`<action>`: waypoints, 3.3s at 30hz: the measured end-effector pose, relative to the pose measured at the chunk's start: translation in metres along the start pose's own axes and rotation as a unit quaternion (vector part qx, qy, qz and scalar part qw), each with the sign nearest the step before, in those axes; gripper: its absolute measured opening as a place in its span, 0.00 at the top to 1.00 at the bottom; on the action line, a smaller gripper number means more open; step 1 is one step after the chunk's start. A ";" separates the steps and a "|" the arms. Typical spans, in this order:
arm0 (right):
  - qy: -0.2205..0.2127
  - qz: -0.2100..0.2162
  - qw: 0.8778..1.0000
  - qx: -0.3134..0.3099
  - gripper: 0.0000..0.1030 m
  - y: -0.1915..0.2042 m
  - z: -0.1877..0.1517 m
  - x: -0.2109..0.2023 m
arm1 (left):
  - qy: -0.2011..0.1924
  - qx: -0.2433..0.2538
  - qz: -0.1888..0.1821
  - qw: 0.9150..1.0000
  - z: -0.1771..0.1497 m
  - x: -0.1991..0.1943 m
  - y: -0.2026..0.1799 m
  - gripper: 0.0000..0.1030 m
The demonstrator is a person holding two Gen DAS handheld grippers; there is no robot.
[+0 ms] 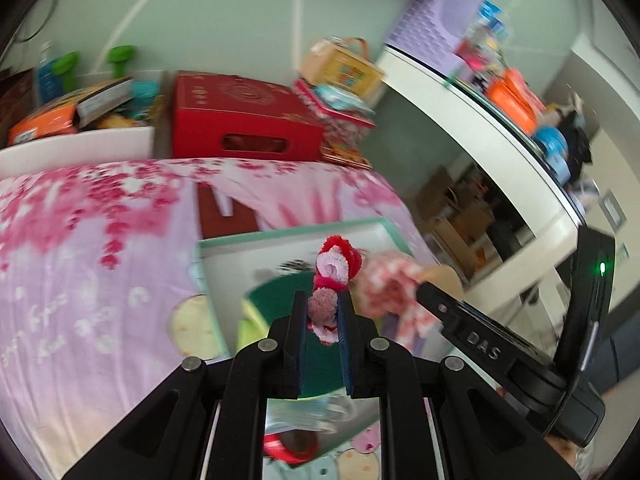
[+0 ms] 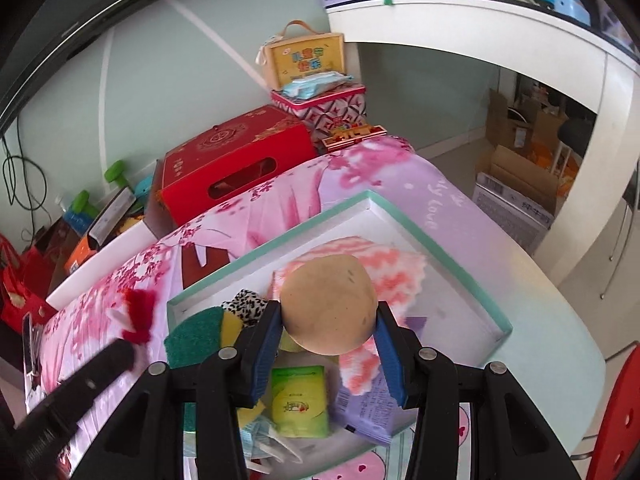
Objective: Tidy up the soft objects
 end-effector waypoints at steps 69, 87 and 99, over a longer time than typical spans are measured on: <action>0.021 -0.001 0.997 -0.075 0.00 0.033 -0.019 -0.010 | 0.023 -0.103 0.267 0.958 -0.028 -0.019 0.117 0.02; 0.055 0.007 0.986 -0.157 0.00 0.070 -0.081 -0.017 | 0.018 -0.119 0.380 0.917 -0.074 -0.085 0.157 0.02; 0.101 0.014 0.978 -0.180 0.00 0.072 -0.124 -0.008 | 0.080 -0.111 0.391 0.910 -0.122 -0.085 0.155 0.02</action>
Point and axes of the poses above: each gripper's, at about its wrist camera, not at the fingertips, and x roughly the way its jaws point, y to its left, z to its top, the point moved 5 cm from there along x, roughly the way its jaws point, and after that the axes turned 4 degrees about z, right-handed, at the moved point
